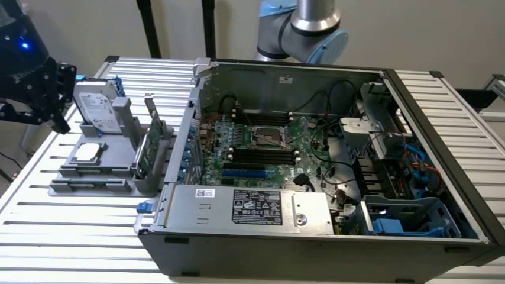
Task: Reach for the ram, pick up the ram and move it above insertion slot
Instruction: 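Pick up the ram and move it above insertion slot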
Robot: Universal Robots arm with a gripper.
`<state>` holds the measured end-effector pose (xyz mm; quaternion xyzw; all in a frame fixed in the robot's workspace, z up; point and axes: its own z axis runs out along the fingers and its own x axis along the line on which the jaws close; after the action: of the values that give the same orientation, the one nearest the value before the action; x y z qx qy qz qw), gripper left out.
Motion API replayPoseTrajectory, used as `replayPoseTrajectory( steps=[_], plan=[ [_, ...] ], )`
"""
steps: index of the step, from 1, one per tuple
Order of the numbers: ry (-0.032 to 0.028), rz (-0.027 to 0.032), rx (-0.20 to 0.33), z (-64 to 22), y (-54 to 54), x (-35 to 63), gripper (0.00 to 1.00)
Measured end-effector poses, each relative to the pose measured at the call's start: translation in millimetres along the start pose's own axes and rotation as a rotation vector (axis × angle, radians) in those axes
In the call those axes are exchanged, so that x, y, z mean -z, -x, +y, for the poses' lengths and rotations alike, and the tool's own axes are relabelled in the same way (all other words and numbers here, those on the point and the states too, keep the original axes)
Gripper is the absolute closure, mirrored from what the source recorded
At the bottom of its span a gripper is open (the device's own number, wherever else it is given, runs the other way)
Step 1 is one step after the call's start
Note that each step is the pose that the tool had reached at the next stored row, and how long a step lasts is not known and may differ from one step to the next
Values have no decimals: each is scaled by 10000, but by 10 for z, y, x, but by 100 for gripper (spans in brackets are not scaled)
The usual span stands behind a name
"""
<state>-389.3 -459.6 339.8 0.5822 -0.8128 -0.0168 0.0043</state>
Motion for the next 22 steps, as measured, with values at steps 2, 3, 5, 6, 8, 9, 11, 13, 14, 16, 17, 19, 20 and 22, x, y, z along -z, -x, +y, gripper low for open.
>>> replayPoseTrajectory(
  steps=[2, 3, 5, 6, 8, 9, 11, 13, 14, 16, 17, 19, 20, 22],
  plan=[
    [4, 11, 375, 0, 0, 0, 89],
    [6, 17, 555, 0, 0, -1, 89],
    [9, 29, 913, 0, 0, -1, 89],
    [8, 33, 1093, 0, 0, -3, 89],
    [5, 43, 1453, 0, 0, -5, 89],
    [4, 49, 1644, 0, 0, -7, 89],
    [0, 57, 2003, 0, 0, -12, 89],
    [-1, 67, 2363, -1, 0, -15, 89],
    [-4, 71, 2549, 0, 0, -18, 89],
    [-6, 80, 2908, -1, 0, -24, 89],
    [-6, 85, 3089, -1, 0, -26, 89],
    [-11, 95, 3464, -1, 0, -34, 89],
    [-13, 101, 3644, -1, 0, -37, 89],
    [-23, 109, 4004, -1, -1, -46, 89]
  ],
)
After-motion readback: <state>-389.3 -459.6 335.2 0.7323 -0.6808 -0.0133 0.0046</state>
